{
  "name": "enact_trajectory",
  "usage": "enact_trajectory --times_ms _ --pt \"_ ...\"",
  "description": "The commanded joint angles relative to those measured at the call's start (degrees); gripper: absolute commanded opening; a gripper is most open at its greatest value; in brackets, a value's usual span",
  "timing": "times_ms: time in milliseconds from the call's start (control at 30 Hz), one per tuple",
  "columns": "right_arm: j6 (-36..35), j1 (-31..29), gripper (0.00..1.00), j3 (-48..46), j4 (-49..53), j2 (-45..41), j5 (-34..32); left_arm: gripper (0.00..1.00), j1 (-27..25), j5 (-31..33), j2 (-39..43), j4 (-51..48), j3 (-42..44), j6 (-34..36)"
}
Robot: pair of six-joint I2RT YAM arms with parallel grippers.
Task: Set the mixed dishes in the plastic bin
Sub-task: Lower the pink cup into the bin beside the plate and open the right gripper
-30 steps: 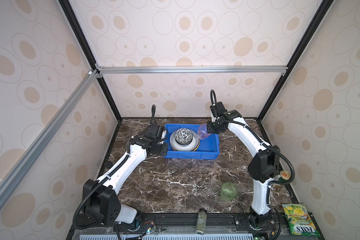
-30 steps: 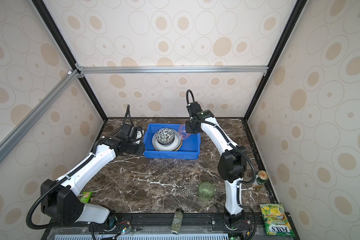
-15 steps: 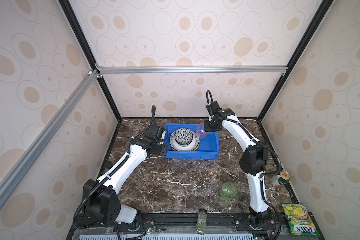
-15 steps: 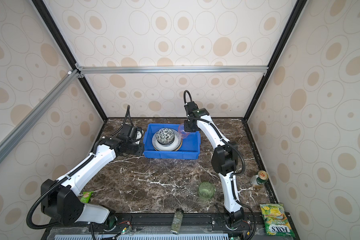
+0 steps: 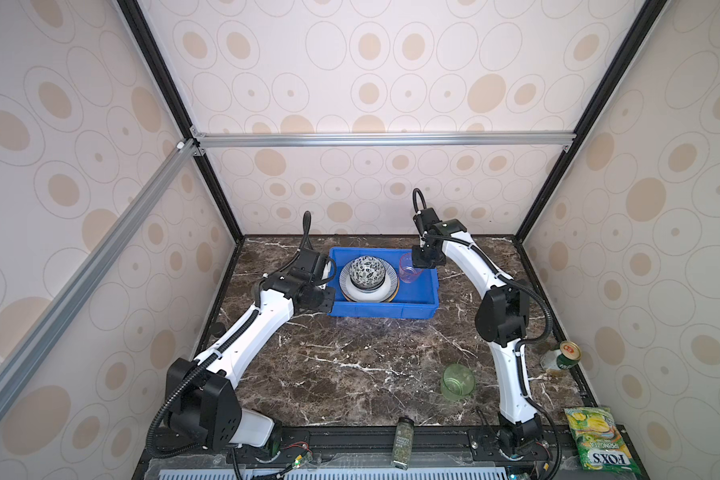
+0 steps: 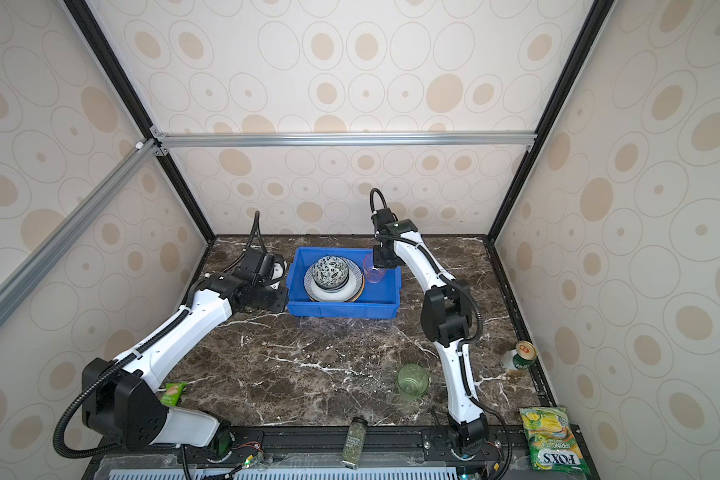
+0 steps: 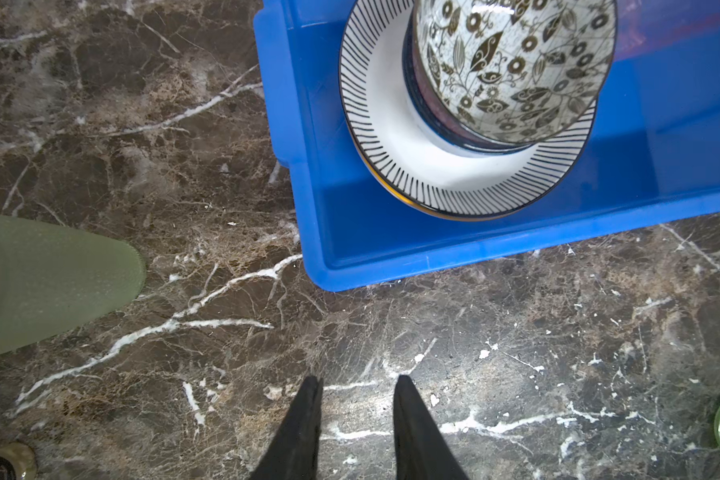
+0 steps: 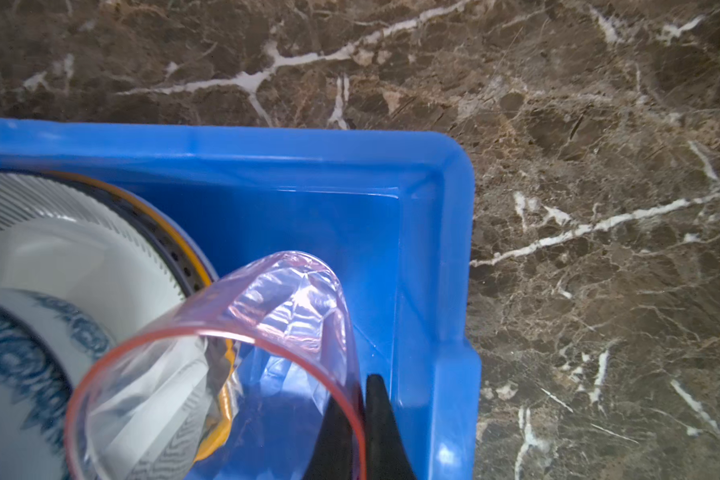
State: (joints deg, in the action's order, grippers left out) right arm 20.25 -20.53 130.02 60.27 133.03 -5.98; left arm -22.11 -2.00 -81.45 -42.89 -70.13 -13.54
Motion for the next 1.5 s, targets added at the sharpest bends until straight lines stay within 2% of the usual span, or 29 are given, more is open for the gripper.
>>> enact_trajectory --times_ms 0,667,833,933,1033,1133,1467 --pt "0.0 0.6 0.0 4.5 2.8 2.0 0.3 0.31 0.4 0.1 -0.8 -0.4 0.3 1.7" --pt "1.0 1.9 0.0 6.9 3.9 6.4 0.3 0.31 0.5 0.1 -4.4 -0.3 -1.7 1.5" --pt "1.4 2.0 0.03 7.1 4.0 7.2 0.6 0.31 0.5 0.1 -4.6 -0.4 -2.6 1.3" --pt "1.7 2.0 0.1 7.0 4.2 7.2 0.7 0.31 0.4 -0.2 -4.8 -0.4 -2.7 1.0" --pt "2.0 2.0 0.25 7.0 4.0 6.7 1.0 0.31 0.5 -0.3 -4.9 -0.4 -2.6 1.0" --pt "2.0 2.1 0.33 7.1 3.4 6.1 2.1 0.31 0.5 -0.2 -4.8 -0.2 -2.3 0.8" --pt "1.9 2.2 0.36 6.5 3.4 1.7 3.7 0.31 0.5 -0.4 -3.4 -0.3 -1.9 0.5"
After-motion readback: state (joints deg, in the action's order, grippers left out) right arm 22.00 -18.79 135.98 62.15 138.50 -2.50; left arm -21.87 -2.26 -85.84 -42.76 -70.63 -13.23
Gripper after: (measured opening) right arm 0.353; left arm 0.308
